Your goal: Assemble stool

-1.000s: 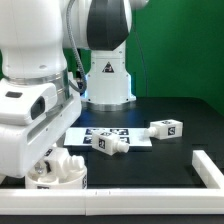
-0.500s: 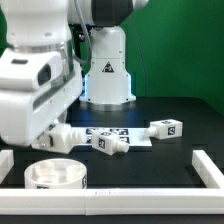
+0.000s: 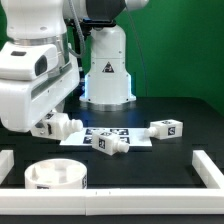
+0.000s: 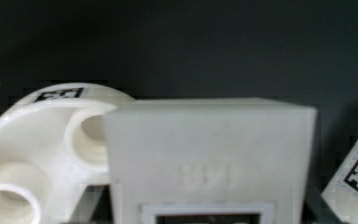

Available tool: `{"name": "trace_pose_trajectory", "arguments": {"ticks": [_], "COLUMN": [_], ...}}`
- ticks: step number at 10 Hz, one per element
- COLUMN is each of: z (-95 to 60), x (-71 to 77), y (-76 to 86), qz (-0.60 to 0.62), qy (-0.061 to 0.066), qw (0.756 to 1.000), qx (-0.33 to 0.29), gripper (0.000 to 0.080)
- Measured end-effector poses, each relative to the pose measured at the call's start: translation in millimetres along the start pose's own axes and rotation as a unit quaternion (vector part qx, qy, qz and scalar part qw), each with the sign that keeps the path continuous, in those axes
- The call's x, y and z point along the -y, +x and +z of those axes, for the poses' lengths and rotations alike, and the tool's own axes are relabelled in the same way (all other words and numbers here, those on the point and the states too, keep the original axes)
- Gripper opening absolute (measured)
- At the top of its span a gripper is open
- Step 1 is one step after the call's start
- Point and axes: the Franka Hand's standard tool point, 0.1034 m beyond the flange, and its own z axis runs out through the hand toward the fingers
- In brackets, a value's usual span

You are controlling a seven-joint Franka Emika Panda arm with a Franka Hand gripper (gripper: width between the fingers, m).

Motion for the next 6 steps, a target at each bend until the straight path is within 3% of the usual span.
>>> {"name": "trace_pose_trajectory", "arguments": {"ticks": [1,3,4,5,6], "z": [1.7,13.3,16.3,20.6,20.7], "x": [1.3,20.4,31.5,40.3,38.9], "y": [-1.0,-18.0,-30.5,-41.0,-40.4], "qz": [-0.007,-0.089,-0.101,-0.101,-0.097], "qy": [0.002,0.016,0.010,0.013,0.013], "qw": [1.000,0.996,0.995,0.995,0.995], "qx": [0.000,-0.002,-0.006,-0.010,-0.009], "gripper": [0.0320,0.0320,0.0320,0.0320,0.0320]}}
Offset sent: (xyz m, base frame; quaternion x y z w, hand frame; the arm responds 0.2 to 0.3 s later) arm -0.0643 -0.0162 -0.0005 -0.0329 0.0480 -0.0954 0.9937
